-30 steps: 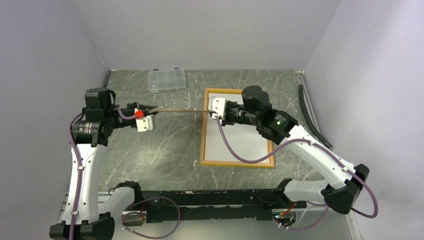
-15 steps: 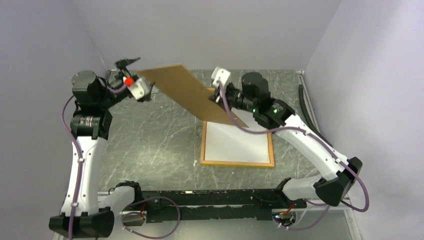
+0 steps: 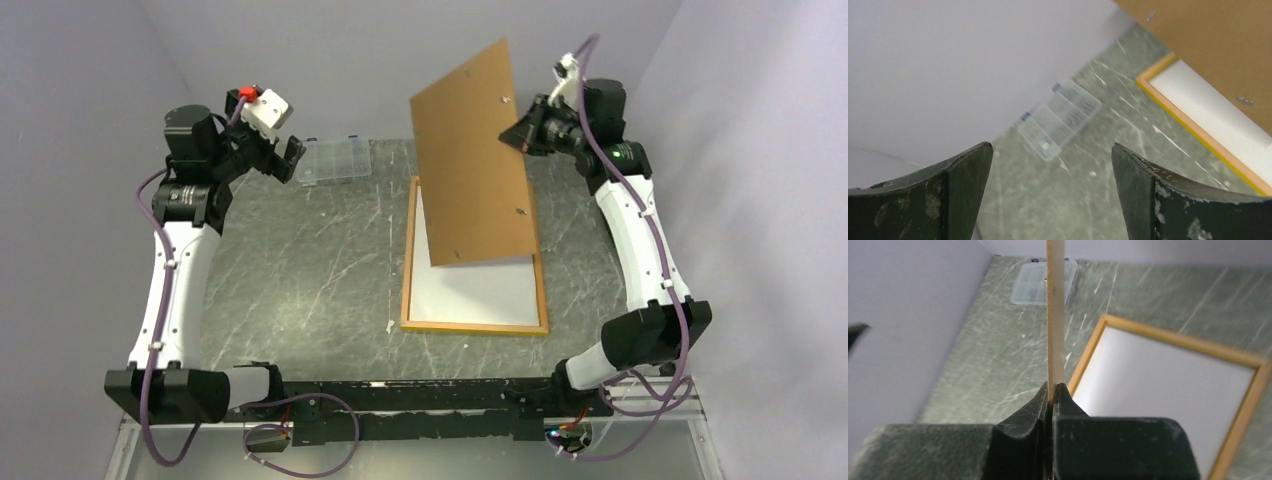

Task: Put the photo into the frame

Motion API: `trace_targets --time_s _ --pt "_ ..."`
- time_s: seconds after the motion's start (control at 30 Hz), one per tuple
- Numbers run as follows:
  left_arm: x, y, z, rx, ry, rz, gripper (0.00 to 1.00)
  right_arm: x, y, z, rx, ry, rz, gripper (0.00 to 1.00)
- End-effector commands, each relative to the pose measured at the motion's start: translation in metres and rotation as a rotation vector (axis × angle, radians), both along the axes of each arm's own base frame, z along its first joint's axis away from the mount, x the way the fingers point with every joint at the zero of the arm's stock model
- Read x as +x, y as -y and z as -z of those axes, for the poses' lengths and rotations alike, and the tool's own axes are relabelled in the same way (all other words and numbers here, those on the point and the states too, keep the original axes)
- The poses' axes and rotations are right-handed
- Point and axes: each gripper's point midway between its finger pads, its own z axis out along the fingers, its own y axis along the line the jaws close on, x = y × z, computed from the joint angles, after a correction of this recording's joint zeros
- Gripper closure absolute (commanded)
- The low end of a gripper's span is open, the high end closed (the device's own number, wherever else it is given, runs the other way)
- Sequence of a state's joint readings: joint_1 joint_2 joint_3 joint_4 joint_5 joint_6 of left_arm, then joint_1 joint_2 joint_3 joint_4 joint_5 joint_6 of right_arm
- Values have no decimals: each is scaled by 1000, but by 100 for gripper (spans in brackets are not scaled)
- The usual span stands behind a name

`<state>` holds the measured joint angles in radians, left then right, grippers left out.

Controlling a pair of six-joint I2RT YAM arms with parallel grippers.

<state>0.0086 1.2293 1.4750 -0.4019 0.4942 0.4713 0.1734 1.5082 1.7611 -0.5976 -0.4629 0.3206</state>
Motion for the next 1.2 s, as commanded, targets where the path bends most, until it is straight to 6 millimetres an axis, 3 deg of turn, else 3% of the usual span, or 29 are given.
trace_targets --time_s 0.0,0.13,0.4,0.83,1.17 --pt "-6 7 57 -58 -246 17 7 -23 22 18 303 -205 -9 100" --pt "-11 14 101 -82 -419 51 9 -30 46 42 354 -224 44 100" --pt "-29 46 161 -167 -727 147 6 -34 65 75 384 -283 57 100" --pt "-28 63 180 -240 -788 200 6 -24 66 122 374 -355 41 100" --pt "-23 54 197 -189 -831 158 6 -22 64 149 397 -420 27 100"
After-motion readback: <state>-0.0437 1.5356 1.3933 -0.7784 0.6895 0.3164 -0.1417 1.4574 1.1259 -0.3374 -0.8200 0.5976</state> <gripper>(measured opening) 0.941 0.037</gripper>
